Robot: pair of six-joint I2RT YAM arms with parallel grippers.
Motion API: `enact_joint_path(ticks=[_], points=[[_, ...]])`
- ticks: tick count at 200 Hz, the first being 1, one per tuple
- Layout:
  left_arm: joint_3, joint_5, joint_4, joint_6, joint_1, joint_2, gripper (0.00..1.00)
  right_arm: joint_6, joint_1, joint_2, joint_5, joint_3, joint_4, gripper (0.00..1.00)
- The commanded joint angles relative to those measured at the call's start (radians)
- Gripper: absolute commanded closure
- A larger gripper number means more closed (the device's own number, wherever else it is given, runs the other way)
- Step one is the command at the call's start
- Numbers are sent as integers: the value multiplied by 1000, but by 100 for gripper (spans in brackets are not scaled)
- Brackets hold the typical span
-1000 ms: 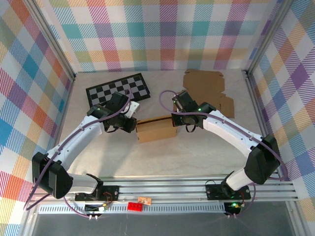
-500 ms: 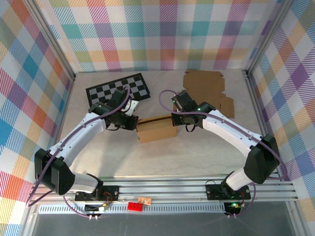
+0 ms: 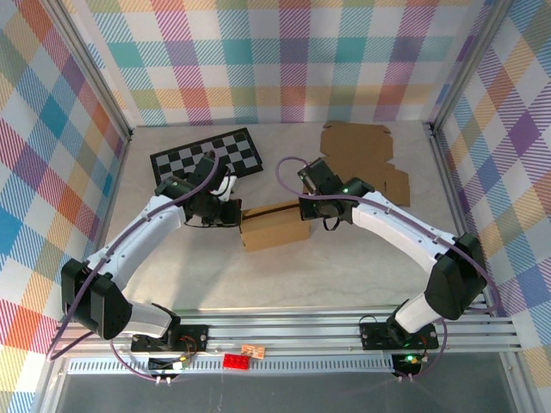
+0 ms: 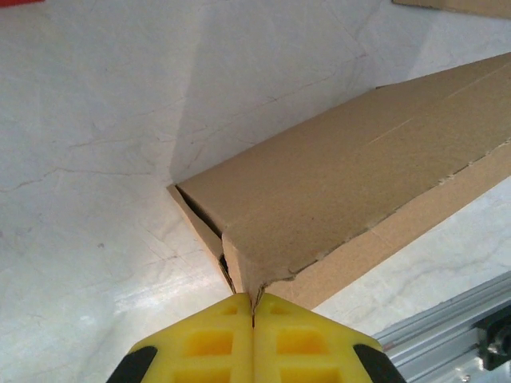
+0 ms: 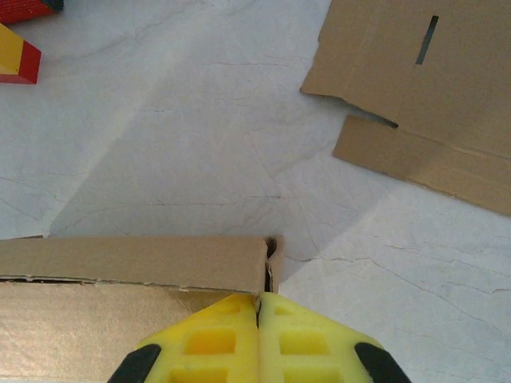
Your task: Fold the paper box
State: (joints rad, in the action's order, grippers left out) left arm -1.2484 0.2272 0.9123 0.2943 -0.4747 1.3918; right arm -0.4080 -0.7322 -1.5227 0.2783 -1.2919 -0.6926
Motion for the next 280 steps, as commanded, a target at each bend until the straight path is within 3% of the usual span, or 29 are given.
enact_joint_path(ticks=[1, 96, 280], points=[[-35, 55, 39, 76, 5, 29, 100, -13, -14, -28, -19, -3, -65, 100], [-15, 60, 50, 105, 4, 24, 100, -17, -16, -30, -11, -3, -64, 100], [200, 23, -85, 60, -16, -63, 100, 56, -18, 33, 18, 138, 59, 100]])
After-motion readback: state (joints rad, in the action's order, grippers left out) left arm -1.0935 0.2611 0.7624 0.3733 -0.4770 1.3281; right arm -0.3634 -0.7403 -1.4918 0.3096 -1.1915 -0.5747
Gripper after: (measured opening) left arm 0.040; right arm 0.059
